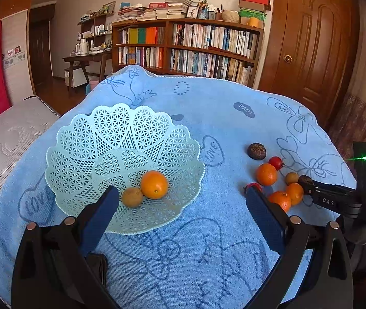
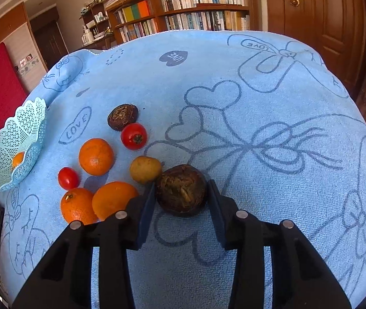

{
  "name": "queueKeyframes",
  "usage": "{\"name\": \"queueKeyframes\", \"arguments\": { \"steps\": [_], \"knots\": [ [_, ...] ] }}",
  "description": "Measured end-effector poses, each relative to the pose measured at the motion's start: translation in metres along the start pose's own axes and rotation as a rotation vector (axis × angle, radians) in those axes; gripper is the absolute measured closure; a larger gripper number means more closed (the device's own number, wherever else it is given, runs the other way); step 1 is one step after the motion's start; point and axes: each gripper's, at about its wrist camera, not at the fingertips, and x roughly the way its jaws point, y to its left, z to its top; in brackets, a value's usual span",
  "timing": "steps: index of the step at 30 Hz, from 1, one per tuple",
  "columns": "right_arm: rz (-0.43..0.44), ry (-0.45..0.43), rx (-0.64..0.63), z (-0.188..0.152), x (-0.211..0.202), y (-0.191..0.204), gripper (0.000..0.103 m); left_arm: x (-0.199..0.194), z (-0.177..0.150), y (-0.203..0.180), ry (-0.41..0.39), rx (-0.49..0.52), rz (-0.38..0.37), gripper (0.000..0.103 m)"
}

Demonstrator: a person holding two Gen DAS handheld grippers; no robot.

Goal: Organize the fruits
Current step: 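Grasp a tangerine with the left tool while the right tool holds the dark fruit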

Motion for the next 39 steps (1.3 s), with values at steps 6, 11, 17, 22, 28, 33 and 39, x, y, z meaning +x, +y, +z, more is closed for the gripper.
{"name": "queueKeyframes", "arguments": {
  "steps": [6,11,17,22,28,33,39],
  "knots": [
    [-0.033,-0.031,0.0,-0.004,-0.016,-0.012,0.062,0.005,0.0,-0.015,0.011,0.026,-0.012,0.003],
    [-0.062,-0.048,0.021,-0.011,-0.027,-0.03,0.062,0.018,-0.007,-0.038,0.05,0.059,-0.049,0.003],
    [-0.033,-0.063,0.058,-0.017,-0.031,-0.041,0.062,0.035,-0.017,-0.074,0.091,0.125,-0.089,0.003],
    [-0.004,-0.065,0.078,-0.019,-0.029,-0.044,0.062,0.05,-0.022,-0.099,0.12,0.174,-0.114,0.003],
    [0.013,-0.066,0.089,-0.021,-0.028,-0.045,0.062,0.072,-0.027,-0.124,0.172,0.216,-0.155,0.018],
    [0.023,-0.066,0.089,-0.021,-0.027,-0.045,0.062,0.087,-0.03,-0.133,0.215,0.216,-0.187,0.035],
    [0.03,-0.066,0.094,-0.022,-0.027,-0.046,0.062,0.096,-0.033,-0.136,0.239,0.208,-0.209,0.057]
  ]
}}
